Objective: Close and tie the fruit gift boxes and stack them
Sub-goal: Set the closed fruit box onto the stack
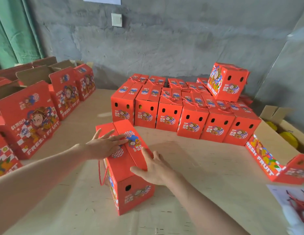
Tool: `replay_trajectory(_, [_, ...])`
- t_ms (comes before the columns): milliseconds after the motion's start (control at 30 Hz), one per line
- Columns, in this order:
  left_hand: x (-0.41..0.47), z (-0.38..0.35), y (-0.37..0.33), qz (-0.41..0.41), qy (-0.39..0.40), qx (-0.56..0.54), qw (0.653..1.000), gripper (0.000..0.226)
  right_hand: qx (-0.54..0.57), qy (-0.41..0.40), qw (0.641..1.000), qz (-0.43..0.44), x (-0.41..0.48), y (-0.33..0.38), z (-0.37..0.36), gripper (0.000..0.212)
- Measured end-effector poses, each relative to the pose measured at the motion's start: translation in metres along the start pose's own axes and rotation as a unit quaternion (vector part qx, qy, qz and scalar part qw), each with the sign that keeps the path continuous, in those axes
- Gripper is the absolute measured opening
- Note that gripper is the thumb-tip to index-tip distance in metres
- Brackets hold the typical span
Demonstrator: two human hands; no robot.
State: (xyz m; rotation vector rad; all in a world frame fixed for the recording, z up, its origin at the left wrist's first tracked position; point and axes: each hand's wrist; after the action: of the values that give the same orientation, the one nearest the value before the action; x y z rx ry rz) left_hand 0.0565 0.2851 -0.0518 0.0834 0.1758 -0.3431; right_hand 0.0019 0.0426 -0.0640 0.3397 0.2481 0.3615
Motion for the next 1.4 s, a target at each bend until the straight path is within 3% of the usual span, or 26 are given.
replay_trajectory(100, [-0.019,-0.02,-0.05,0.059,-0.092,-0.115,0.987,0.057,0.006,0.059,0.992,0.115,-0.002,-0.018,0.011,0.084])
replay_trajectory(200, [-0.048,-0.043,-0.085,0.061,-0.163,-0.187,0.967,0.056,-0.033,-0.012,0.984,0.176,0.001,-0.021,0.002,0.074])
replay_trajectory(467, [-0.074,-0.046,-0.062,0.071,-0.153,-0.197,0.966,0.058,-0.034,-0.052,0.981,0.182,0.008,0.003,-0.015,0.073])
replay_trajectory(567, [-0.079,-0.044,-0.05,0.079,-0.18,-0.206,0.958,0.084,-0.033,-0.052,0.982,0.179,0.017,0.016,-0.018,0.071])
replay_trajectory(667, [-0.093,-0.046,-0.04,0.13,-0.246,-0.248,0.928,0.111,-0.04,-0.059,0.983,0.171,0.033,0.035,-0.027,0.07])
replay_trajectory(767, [-0.103,-0.049,-0.027,0.151,-0.307,-0.291,0.894,0.085,-0.042,-0.075,0.981,0.172,0.055,0.061,-0.04,0.067])
replay_trajectory(867, [-0.1,-0.05,-0.001,0.141,-0.338,-0.238,0.899,0.062,-0.026,-0.065,0.984,0.164,0.086,0.085,-0.044,0.065])
replay_trajectory(967, [-0.089,-0.044,0.039,0.146,-0.323,-0.218,0.909,0.036,-0.023,-0.021,0.987,0.155,0.126,0.108,-0.033,0.066])
replay_trajectory(1033, [-0.078,-0.04,0.07,0.177,-0.269,-0.199,0.925,0.04,-0.063,-0.014,0.986,0.156,0.147,0.121,-0.033,0.069])
replay_trajectory(1133, [-0.071,-0.031,0.109,0.209,-0.216,-0.138,0.944,0.04,-0.062,-0.096,0.974,0.198,0.153,0.143,-0.048,0.086])
replay_trajectory(1200, [-0.077,-0.032,0.125,0.191,-0.264,-0.106,0.939,0.032,-0.069,-0.181,0.952,0.237,0.148,0.155,-0.059,0.104])
replay_trajectory(1300, [-0.087,-0.051,0.136,0.128,-0.376,-0.112,0.911,0.029,-0.111,-0.263,0.925,0.249,0.155,0.157,-0.07,0.099])
replay_trajectory(1333, [-0.086,-0.055,0.142,0.119,-0.376,-0.126,0.91,0.031,-0.132,-0.266,0.922,0.247,0.16,0.158,-0.07,0.096])
replay_trajectory(1400, [-0.077,-0.053,0.16,0.115,-0.382,-0.141,0.906,0.015,-0.175,-0.262,0.92,0.233,0.171,0.168,-0.068,0.093])
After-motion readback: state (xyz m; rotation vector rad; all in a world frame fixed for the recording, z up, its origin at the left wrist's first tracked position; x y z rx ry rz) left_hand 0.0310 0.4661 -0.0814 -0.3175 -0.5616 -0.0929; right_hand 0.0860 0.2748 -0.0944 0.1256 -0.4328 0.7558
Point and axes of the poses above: each hand's wrist, its own x-axis towards the middle knuckle, its own z-axis out of the back of the hand, y = z × x, and after that the axes turned 1 degree about -y, right-handed
